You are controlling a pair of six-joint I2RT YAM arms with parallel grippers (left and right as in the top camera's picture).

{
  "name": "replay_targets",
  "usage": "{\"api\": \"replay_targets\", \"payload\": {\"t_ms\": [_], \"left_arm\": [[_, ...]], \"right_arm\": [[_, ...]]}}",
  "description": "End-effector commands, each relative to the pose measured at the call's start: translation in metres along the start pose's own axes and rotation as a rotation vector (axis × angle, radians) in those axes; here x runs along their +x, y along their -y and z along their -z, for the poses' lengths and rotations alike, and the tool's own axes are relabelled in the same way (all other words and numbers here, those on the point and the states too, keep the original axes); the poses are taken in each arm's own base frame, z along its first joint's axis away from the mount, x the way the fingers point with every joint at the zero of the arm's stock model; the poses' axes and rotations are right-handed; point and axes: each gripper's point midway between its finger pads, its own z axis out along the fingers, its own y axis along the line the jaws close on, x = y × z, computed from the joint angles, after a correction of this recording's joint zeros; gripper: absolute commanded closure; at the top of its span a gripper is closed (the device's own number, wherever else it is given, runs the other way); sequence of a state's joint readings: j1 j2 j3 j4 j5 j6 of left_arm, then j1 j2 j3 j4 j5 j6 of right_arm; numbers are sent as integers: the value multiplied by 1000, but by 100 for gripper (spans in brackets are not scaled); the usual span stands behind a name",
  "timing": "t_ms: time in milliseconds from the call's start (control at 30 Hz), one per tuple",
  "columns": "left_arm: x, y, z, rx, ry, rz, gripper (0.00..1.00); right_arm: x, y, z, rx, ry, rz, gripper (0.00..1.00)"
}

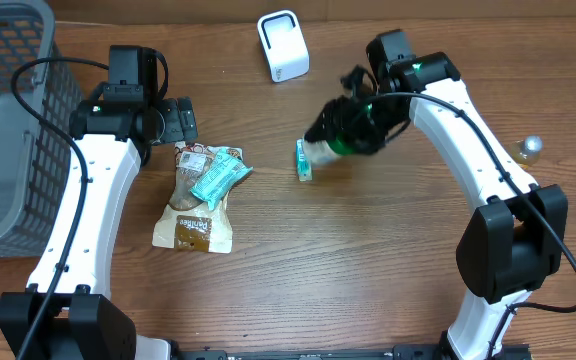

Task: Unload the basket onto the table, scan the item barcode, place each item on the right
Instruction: 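Carry the jar to the white scanner and hold its label there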

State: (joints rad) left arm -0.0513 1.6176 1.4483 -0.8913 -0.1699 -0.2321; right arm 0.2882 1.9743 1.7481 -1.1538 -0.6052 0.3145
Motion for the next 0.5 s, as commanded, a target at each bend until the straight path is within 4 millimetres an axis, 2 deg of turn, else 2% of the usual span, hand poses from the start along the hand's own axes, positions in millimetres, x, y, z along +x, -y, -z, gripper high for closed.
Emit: {"api": "replay_targets", "payload": {"t_ms": [0,67,233,467], "left_arm": [[-5,-4,4,-12,19,-4,0],[-5,-4,4,-12,19,-4,0],[-5,-4,4,-12,19,-4,1],[-5,-4,4,-12,19,-4,1]], "right_arm": [[-33,-19,16,-31,154,105,67],[-51,-32,20,-77,226,160,72],[-88,-59,36,-159,393,240,72],[-129,-99,50,-131,660,407,75]]}}
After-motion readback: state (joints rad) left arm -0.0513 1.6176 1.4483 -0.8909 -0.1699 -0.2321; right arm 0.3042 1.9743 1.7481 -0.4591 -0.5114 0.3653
